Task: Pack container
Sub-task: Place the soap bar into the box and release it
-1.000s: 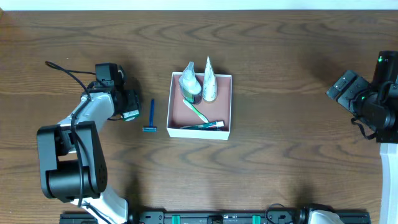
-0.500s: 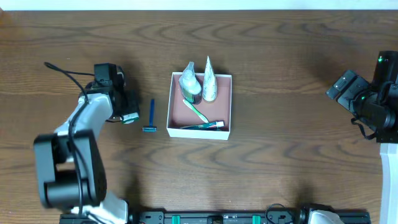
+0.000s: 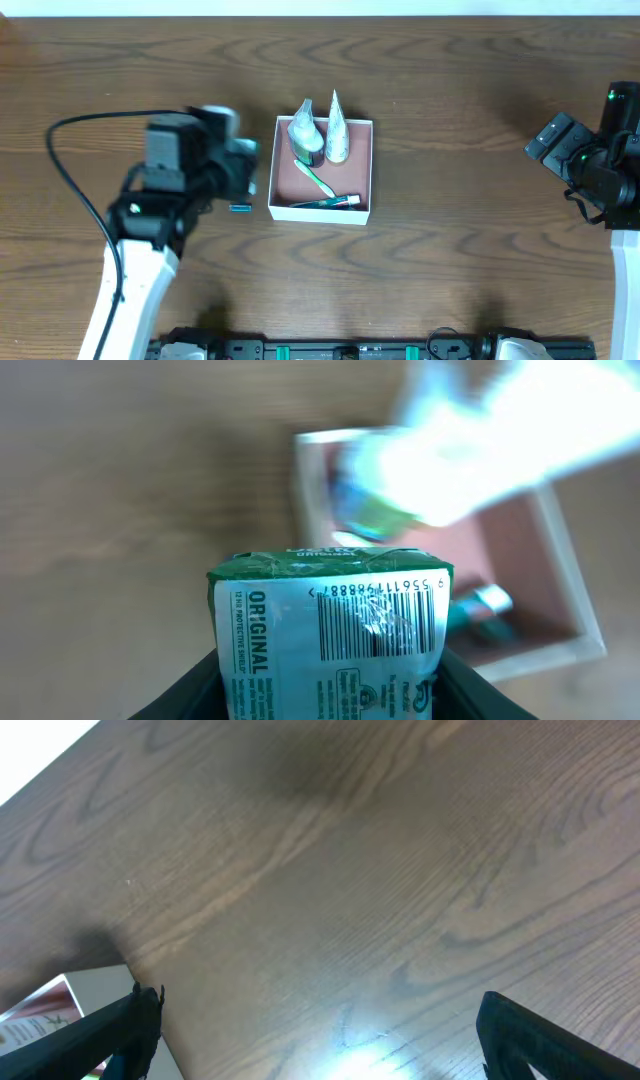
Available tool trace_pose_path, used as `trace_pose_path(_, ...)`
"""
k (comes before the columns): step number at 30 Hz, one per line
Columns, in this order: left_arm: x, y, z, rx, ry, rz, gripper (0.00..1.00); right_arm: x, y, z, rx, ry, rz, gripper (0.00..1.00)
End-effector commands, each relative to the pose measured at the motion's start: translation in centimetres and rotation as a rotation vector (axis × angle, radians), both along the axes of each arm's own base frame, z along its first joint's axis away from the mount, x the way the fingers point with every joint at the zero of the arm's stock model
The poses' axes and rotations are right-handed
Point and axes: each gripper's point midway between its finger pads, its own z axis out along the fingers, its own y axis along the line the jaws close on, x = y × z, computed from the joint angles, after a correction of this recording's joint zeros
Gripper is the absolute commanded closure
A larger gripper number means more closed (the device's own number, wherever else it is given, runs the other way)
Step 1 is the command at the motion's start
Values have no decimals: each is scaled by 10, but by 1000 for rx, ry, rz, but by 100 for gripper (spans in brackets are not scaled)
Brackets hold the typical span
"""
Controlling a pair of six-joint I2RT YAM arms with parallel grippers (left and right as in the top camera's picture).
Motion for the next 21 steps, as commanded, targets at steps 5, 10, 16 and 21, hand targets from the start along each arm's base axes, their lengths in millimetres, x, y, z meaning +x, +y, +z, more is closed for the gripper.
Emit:
trace_pose_path(5,-35,-75,-7,227,-133,-592,64,-1,-2,1,3,-4,-18,1)
trace_pose_path(10,-43,-107,-33,382,-202,-917,64,-1,-2,1,3,-4,-18,1)
trace_pose_path(16,-4,-128,-63,443,-244,-942,64,-1,-2,1,3,-4,-18,1)
trace_pose_path(21,16,-140,-94,445,-229,-949,64,-1,-2,1,3,-4,-18,1)
